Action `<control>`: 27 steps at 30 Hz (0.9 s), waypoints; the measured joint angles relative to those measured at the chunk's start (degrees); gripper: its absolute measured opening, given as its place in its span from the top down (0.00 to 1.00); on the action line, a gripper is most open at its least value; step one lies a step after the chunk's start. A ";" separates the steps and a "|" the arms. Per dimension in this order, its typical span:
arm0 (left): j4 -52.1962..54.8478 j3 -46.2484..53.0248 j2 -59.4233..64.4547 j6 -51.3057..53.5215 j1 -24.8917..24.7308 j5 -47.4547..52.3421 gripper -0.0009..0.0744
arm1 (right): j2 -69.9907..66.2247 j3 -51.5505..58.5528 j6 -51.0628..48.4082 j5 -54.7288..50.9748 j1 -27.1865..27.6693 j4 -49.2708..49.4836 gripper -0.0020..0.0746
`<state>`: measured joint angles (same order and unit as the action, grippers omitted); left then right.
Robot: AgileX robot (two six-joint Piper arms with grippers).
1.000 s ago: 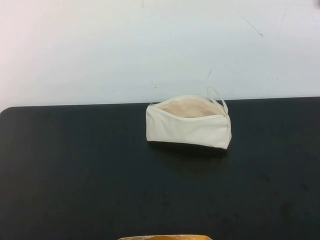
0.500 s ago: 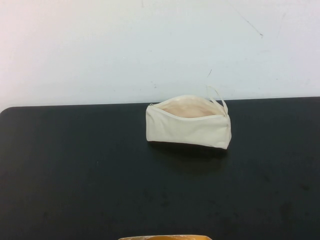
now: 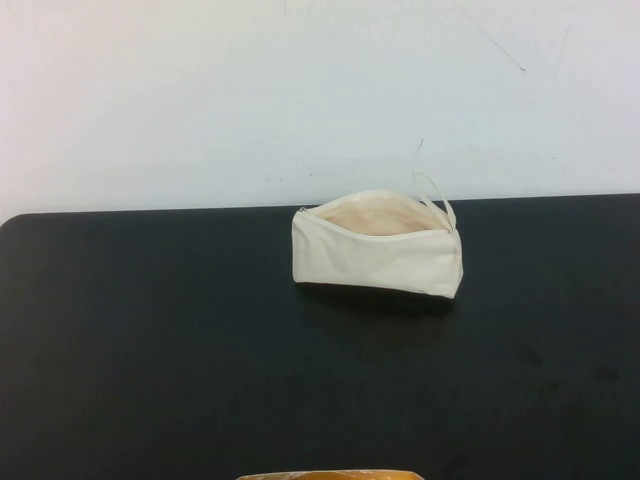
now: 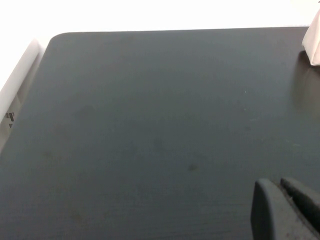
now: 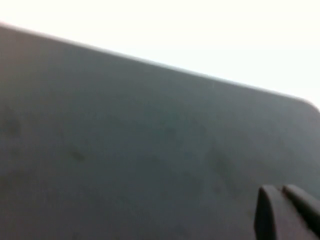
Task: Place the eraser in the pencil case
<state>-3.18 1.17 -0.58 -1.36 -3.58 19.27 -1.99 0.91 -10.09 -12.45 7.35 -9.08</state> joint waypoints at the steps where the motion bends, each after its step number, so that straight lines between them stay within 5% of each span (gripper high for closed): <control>1: 0.00 0.00 0.00 0.00 0.00 0.00 0.99 | 1.05 0.42 0.09 -1.35 0.07 0.00 0.97; 21: 0.00 0.00 0.00 0.00 0.00 0.00 0.99 | 2.47 0.62 0.38 -6.84 -3.03 4.04 0.97; 27: 0.00 0.00 0.00 0.00 0.00 0.00 0.99 | 2.47 0.62 7.37 -6.97 -3.03 4.81 0.97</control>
<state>-3.18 1.17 -0.58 -1.36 -3.58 19.27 0.48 1.53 -2.73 -19.42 4.32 -4.27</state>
